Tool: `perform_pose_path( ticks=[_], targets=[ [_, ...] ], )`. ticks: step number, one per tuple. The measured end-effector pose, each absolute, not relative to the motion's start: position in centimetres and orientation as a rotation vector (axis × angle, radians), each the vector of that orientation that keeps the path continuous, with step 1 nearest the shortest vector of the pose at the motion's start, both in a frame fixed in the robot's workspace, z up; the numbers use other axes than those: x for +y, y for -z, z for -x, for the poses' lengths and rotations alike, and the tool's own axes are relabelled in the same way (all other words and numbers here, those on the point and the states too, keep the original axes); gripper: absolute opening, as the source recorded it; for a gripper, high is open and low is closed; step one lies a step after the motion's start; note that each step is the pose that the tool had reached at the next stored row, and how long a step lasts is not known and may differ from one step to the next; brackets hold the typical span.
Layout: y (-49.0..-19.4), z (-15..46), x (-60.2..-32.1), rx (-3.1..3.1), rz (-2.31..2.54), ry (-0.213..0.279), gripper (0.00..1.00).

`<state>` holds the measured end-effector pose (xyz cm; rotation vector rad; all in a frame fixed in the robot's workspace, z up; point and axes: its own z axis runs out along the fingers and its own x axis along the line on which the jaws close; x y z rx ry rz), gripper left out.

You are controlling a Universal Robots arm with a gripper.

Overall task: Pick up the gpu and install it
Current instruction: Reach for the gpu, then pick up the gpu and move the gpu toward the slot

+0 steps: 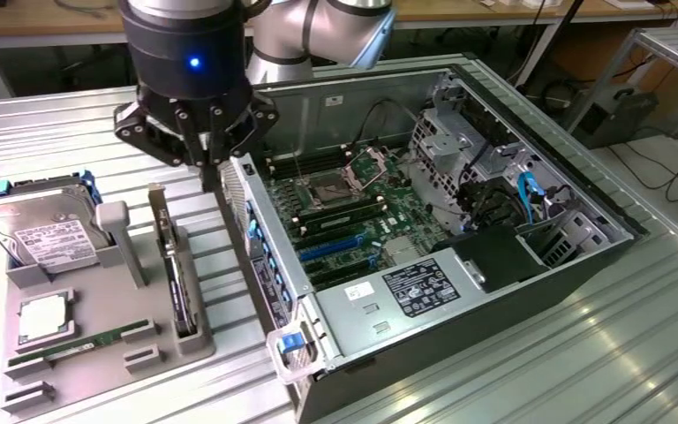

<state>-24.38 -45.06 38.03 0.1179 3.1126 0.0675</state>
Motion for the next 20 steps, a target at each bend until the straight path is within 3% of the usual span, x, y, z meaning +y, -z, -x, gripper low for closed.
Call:
perform_pose_path(
  ticks=[6,20],
  targets=[
    [-36.1,28.8,-45.7,3.112,-0.118,-0.068,0.11],
    [-36.1,28.9,-45.7,3.112,-0.118,-0.068,0.11]
  ],
)
